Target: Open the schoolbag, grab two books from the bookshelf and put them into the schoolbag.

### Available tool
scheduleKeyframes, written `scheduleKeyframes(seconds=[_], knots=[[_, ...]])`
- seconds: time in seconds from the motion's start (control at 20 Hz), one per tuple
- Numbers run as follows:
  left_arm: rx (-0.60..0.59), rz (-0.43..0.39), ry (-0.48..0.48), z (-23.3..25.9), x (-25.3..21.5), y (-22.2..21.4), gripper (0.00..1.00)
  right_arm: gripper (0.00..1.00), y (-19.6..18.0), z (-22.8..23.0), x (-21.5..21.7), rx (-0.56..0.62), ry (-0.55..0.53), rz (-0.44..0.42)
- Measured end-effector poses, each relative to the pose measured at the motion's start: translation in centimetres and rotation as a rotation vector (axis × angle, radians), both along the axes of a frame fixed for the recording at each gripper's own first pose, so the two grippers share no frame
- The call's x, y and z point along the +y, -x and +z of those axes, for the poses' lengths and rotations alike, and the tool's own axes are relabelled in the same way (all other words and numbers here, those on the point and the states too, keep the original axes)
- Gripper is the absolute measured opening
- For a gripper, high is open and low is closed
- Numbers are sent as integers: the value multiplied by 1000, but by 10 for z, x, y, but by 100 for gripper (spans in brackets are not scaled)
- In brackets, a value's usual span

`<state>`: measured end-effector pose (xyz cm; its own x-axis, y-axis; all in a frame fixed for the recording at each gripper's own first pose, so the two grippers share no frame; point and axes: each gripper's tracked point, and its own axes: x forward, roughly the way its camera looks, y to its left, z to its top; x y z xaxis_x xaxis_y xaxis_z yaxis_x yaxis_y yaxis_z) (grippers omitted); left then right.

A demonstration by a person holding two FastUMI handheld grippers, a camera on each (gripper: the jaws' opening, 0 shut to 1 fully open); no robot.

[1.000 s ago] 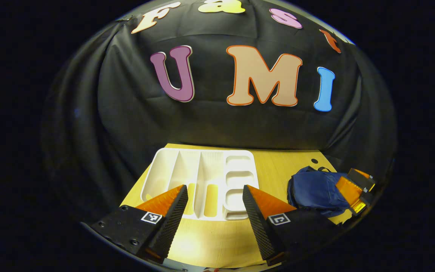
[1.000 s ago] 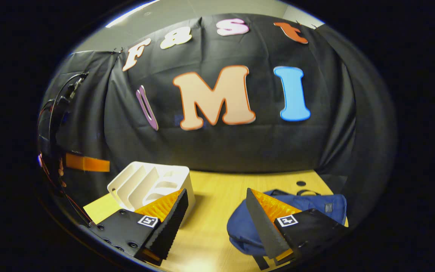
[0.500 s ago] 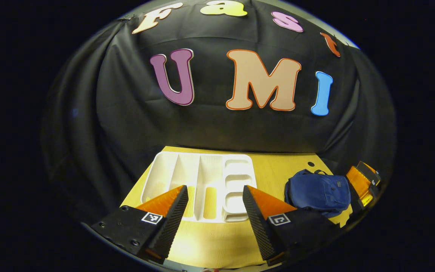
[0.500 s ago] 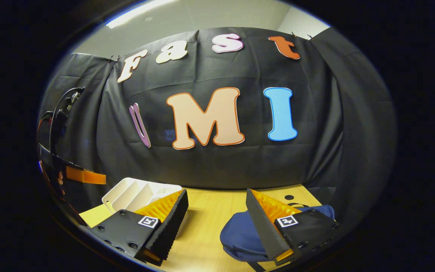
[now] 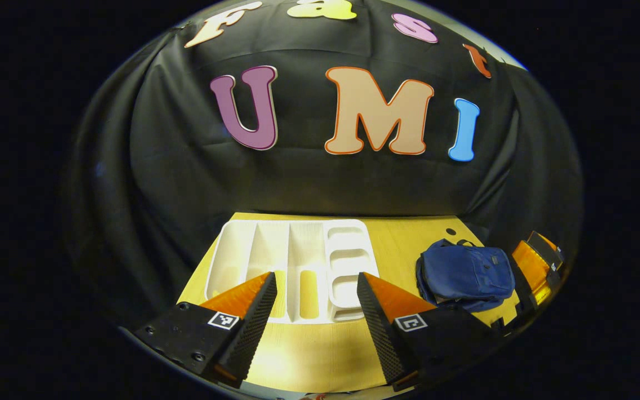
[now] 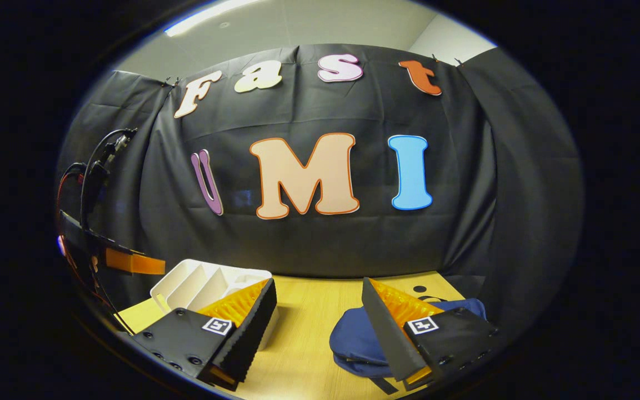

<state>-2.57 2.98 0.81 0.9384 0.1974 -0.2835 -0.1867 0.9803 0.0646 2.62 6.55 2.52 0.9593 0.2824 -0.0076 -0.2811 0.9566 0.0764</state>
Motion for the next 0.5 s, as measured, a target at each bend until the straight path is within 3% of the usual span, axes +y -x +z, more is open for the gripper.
scheduleKeyframes(seconds=[0.5], knots=[[21,-99,-15,-12,4,10,86,97,31,4,25,-24,-1,-48]])
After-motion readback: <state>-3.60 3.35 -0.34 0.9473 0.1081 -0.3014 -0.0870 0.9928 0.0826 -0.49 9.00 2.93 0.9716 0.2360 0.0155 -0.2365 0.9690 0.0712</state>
